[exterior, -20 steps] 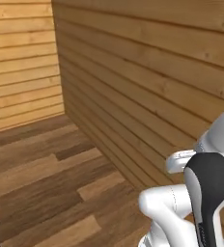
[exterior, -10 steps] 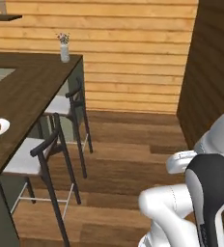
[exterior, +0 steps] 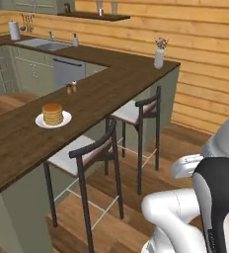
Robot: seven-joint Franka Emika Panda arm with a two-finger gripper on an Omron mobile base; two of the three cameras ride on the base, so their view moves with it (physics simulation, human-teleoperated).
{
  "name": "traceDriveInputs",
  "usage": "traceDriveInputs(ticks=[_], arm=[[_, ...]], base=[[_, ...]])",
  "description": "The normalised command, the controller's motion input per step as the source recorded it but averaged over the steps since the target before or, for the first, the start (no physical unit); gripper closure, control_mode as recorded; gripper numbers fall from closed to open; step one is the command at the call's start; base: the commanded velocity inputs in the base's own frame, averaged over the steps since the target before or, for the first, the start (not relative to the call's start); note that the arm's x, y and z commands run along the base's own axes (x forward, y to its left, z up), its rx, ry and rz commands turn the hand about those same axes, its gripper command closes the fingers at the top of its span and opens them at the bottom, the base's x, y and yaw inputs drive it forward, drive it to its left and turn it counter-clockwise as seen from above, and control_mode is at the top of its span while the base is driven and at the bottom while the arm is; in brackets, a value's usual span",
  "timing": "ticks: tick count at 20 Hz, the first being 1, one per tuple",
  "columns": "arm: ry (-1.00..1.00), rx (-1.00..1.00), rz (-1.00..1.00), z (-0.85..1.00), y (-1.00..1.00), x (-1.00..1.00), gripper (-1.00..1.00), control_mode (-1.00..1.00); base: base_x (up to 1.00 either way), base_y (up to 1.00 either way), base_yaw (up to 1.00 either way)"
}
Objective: Take the strawberry from the fridge and place it on top of the pancake, located on the dining counter.
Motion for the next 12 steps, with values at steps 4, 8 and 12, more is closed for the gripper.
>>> traceDriveInputs(ticks=[4,8,12], arm=[[0.00,0.00,0.00,0.00,0.00,0.00,1.00,1.00],[0.00,0.00,0.00,0.00,0.00,0.00,1.00,1.00],[0.00,0.00,0.00,0.00,0.00,0.00,1.00,1.00]], base=[[0.88,-0.34,0.75],[0.78,-0.27,0.79],[0.69,-0.35,0.79]])
